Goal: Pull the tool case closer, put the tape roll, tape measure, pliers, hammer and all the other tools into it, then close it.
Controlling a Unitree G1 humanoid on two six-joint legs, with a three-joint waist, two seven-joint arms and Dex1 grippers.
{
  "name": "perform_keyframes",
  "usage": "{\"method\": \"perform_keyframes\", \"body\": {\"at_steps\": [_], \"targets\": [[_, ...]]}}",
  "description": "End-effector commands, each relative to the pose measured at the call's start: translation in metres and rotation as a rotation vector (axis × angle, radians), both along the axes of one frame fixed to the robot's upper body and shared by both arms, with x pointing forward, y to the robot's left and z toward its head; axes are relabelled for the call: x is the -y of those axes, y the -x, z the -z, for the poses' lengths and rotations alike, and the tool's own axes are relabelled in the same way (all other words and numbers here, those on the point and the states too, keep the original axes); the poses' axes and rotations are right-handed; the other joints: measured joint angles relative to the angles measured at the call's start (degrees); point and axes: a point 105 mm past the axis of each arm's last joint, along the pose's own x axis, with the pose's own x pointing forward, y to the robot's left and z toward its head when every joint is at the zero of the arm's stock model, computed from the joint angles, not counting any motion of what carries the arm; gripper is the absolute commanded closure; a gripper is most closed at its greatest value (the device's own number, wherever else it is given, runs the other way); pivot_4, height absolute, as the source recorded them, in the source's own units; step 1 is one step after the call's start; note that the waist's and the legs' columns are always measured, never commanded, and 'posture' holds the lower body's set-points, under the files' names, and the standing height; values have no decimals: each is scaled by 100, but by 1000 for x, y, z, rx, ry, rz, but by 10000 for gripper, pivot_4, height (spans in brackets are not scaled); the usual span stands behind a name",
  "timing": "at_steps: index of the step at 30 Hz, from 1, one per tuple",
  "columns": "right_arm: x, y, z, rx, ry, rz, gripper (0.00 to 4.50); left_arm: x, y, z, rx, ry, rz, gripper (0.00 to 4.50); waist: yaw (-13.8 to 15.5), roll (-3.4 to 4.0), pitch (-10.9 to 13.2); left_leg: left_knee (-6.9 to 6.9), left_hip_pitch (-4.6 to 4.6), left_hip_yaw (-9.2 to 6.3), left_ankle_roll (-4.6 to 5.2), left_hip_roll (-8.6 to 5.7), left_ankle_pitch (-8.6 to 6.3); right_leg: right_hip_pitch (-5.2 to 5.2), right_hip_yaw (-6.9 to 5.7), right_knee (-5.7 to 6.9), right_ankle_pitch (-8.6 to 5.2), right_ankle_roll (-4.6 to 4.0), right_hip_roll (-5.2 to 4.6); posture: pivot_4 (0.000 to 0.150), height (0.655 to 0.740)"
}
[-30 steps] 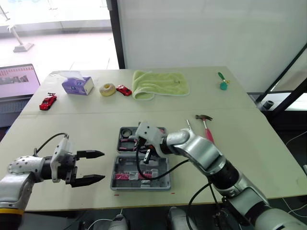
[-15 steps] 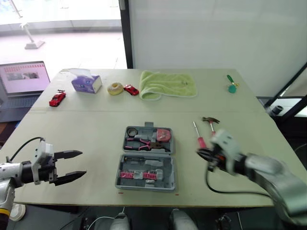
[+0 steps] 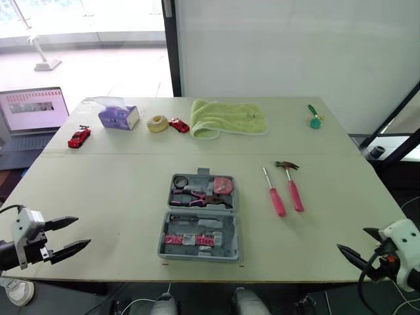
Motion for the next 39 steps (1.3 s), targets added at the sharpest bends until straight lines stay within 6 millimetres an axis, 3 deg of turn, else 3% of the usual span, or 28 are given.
{"method": "perform_keyframes", "body": {"at_steps": [1, 3, 5, 8, 12, 15, 17, 21, 26, 30, 39], "targets": [[-5, -4, -8, 44, 11, -10, 228, 9, -5, -8, 40, 10, 25, 0, 8, 0, 0, 0, 0, 0, 0, 0, 0, 0, 0, 0, 0, 0, 0, 1500, 7400], [-11, -6, -9, 55, -3, -16, 228, 16, -7, -9, 43, 26, 43, 0, 9, 0, 0, 1, -1, 0, 0, -1, 0, 2, 0, 0, 1, 1, 0, 1500, 7400], [-35, -12, -14, 80, -58, -46, 228, 33, -7, -13, 41, 59, 108, 0, 5, 0, 0, 1, -1, 0, 0, 0, 0, 2, 0, 0, 1, 1, 0, 1500, 7400], [-55, -15, -19, 87, -102, -61, 228, 49, -6, -16, 29, 76, 166, 0, -9, 1, 0, 0, 0, -2, 0, 1, 0, 1, 0, 3, 1, 2, 1, 1500, 7400], [-100, -53, -31, 166, -163, 10, 228, 92, -14, -35, 74, 133, 294, 0, -17, -1, 0, 4, 2, -1, -1, 3, 0, 1, 3, 3, 2, -1, 4, 1500, 7400], [-96, -73, -30, 158, -123, 130, 228, 111, -16, -44, 76, 161, 346, 0, 16, 0, 0, 5, 0, -4, -3, 2, 2, 0, 4, 5, 2, -2, 5, 1500, 7400], [-83, -85, -30, 147, -124, 237, 228, 125, -15, -46, 76, 160, 399, 0, 46, -2, -1, 4, -5, -4, -3, -3, 2, -1, 2, 2, 7, 9, -1, 1500, 7400], [-72, -123, -31, 135, -171, 396, 228, 159, -18, -61, 122, 189, 492, 0, 8, 2, 3, 5, -8, -3, -3, -7, 1, -2, 2, -2, 13, 17, -6, 1500, 7400], [-71, -165, -24, 100, -172, 465, 228, 177, -17, -69, 149, 204, 539, 0, -58, 8, 4, -1, -1, -5, 0, -1, 0, -5, 2, 8, 14, 19, 5, 1500, 7400], [-65, -197, -24, 94, -174, 537, 228, 184, -14, -74, 169, 209, 549, 0, -145, 14, 8, 0, -6, -4, 2, -4, -1, -10, 3, 8, 15, 20, -1, 1500, 7400], [-60, -223, 7, 7, -145, 573, 228, 180, -13, -75, 192, 200, 530, 0, -155, 16, 9, 0, -7, -4, 2, -4, -1, -9, 2, 8, 15, 21, 0, 1500, 7400]]}}
